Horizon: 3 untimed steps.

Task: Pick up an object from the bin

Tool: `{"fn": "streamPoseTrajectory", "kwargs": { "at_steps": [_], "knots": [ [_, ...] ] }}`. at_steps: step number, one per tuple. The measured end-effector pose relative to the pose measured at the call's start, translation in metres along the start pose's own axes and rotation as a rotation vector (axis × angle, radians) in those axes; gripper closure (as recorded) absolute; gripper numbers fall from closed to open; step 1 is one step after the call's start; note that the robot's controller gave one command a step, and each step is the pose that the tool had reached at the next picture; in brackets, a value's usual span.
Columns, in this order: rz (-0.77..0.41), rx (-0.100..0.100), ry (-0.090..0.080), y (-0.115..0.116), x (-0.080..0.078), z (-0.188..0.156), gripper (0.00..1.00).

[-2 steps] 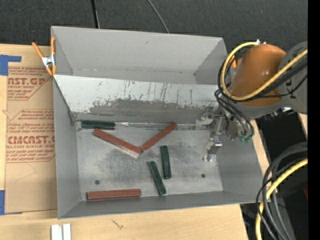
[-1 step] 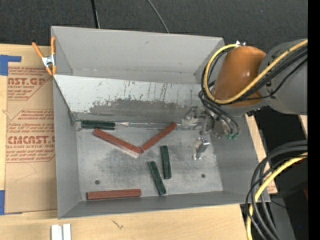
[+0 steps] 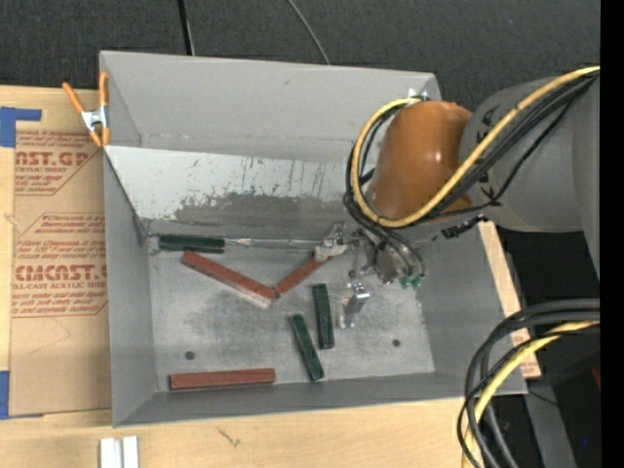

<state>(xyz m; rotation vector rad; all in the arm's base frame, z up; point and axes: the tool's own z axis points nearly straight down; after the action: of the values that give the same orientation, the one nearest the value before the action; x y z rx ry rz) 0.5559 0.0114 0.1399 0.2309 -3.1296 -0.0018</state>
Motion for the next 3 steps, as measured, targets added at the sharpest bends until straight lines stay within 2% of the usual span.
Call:
{"fn": "streamPoseTrajectory", "kwargs": {
  "at_steps": [1,2,3],
  "knots": [
    [-0.057,-0.002,-0.009,0.024,-0.015,0.013,0.0],
    [-0.408,0.002,-0.005,0.019,-0.018,0.045,0.0],
    [-0.445,0.011,0.019,0.033,-0.041,0.06,1.0]
  ]
}}
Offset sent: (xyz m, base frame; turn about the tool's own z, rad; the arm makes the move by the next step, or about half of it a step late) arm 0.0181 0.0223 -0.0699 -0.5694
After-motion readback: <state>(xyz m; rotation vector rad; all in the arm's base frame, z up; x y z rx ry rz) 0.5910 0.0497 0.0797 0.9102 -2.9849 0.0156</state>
